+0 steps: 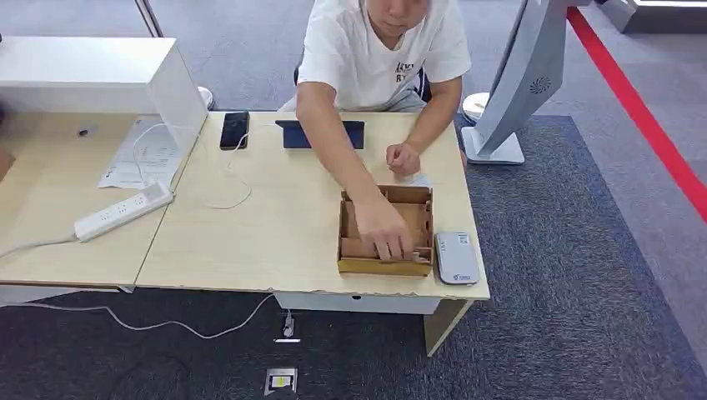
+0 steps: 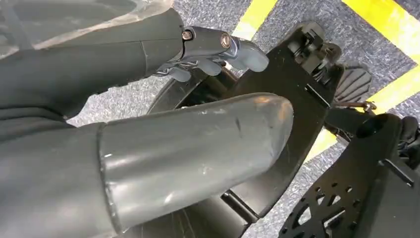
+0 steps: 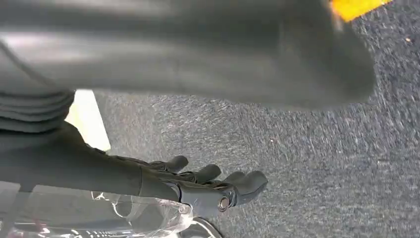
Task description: Pass the card to the sensor for recognition and then transmit it.
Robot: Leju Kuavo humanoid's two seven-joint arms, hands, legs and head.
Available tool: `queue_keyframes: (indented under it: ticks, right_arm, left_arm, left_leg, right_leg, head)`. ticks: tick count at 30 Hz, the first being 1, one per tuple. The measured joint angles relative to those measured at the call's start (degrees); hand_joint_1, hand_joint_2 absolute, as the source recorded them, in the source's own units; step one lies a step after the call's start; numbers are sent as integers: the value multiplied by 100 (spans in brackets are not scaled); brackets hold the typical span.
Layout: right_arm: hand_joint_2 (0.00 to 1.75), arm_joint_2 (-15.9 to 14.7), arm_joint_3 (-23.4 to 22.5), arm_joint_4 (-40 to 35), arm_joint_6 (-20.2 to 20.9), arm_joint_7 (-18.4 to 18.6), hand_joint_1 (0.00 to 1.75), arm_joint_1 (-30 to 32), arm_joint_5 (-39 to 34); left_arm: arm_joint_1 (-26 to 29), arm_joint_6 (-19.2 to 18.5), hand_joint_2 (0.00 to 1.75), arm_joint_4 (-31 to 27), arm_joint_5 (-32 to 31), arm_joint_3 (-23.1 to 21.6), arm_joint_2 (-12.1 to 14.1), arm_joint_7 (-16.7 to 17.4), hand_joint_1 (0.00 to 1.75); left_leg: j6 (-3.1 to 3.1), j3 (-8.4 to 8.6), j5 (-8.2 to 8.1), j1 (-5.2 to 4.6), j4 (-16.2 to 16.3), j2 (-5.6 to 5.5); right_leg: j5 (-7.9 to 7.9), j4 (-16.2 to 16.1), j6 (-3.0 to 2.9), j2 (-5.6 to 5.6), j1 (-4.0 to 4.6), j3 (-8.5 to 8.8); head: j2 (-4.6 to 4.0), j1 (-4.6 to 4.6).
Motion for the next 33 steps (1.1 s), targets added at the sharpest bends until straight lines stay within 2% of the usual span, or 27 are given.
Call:
queue_keyframes:
  ticks: [9, 23, 33]
  right_arm:
    - [0, -35, -2, 109, 37, -68, 0, -15, 192]
    - [0, -17, -20, 173, 50, 241, 0, -11, 289]
    - [0, 48, -112, 175, -31, 223, 0, -11, 208]
  left_arm:
    - [-69, -214, 0, 234, -168, 48, -122, 57, 0]
    - [-222, -566, 0, 638, -472, 96, -356, 188, 0]
    - [-380, -837, 0, 846, -793, 111, -529, 426, 0]
  left_leg:
    - [0, 1, 0, 1, 0, 0]
    - [0, 2, 0, 0, 0, 1]
    - [0, 2, 0, 1, 0, 1]
  right_leg:
    - [0, 1, 0, 0, 1, 0]
    - [0, 0, 0, 0, 0, 0]
    - [0, 0, 0, 0, 1, 1]
  head:
    - [0, -2]
    - [0, 0]
    - [0, 0]
